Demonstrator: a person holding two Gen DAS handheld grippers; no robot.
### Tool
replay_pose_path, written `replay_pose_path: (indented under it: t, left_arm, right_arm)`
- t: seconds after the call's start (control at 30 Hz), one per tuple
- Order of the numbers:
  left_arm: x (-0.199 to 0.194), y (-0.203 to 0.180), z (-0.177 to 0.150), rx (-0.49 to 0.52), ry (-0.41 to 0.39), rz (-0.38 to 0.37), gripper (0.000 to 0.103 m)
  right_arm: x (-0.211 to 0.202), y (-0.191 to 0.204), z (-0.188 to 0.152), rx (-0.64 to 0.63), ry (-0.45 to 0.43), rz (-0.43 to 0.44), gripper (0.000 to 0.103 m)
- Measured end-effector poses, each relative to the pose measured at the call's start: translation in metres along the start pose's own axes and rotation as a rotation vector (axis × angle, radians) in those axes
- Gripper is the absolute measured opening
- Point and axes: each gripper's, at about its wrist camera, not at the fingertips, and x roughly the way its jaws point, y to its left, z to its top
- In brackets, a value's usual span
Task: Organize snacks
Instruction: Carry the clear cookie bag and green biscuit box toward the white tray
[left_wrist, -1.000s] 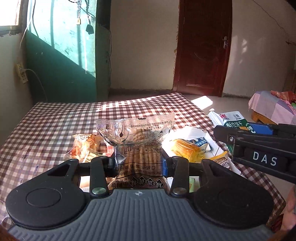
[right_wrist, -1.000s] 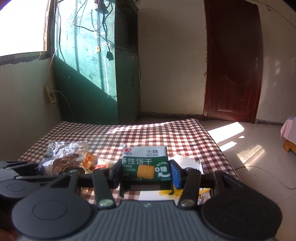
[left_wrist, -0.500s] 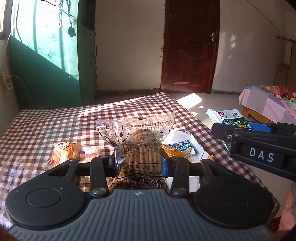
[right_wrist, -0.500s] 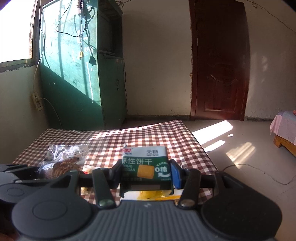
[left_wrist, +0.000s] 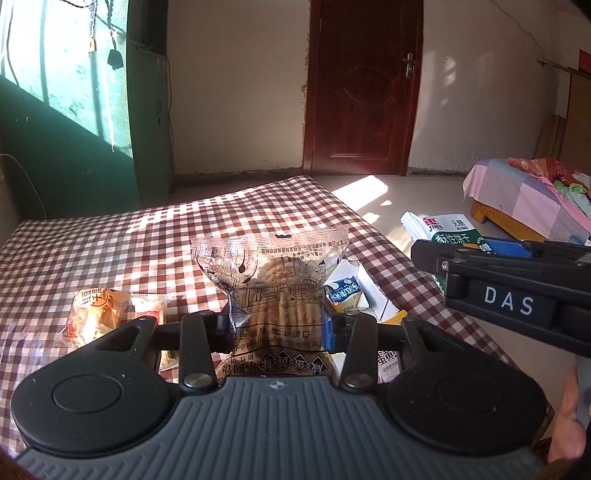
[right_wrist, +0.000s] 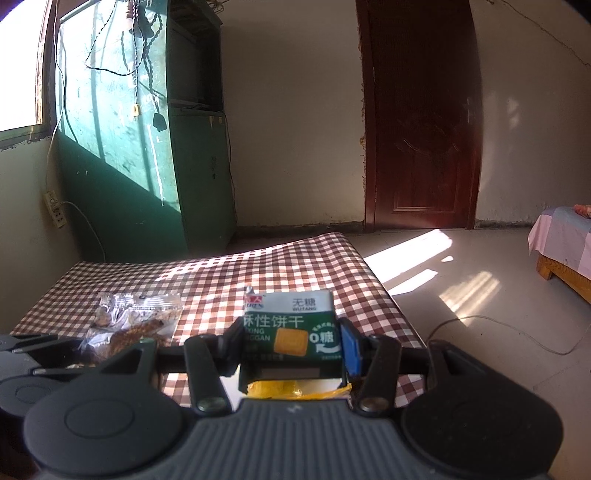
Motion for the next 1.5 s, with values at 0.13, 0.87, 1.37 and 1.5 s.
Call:
replay_pose_path:
  t: [0.13,0.87,1.37,1.5]
  left_arm:
    - [0.008,-0.002,0.002,0.006,0.009,-0.01,0.049]
    - [0.055,-0.011,0.004,0.008,0.062,-0.055,0.049]
    - [0.084,-0.017,-0.001,0.011,0.09,-0.083,0.049]
    - [0.088,-0.019,-0.002,0.022,0.096,-0.096,0.049]
  right_arm:
    - [0.007,-0.008,0.002,0.008,0.006,-0.004,0.051]
    - [0.056,-0.02,0.007,0.012,0.081,0.016,0.051]
    - [0.102,-0.02,0.012,-0.012,0.136,0.021,0.051]
    - [0.111,-0.02,0.013,-0.012,0.145,0.025,0.051]
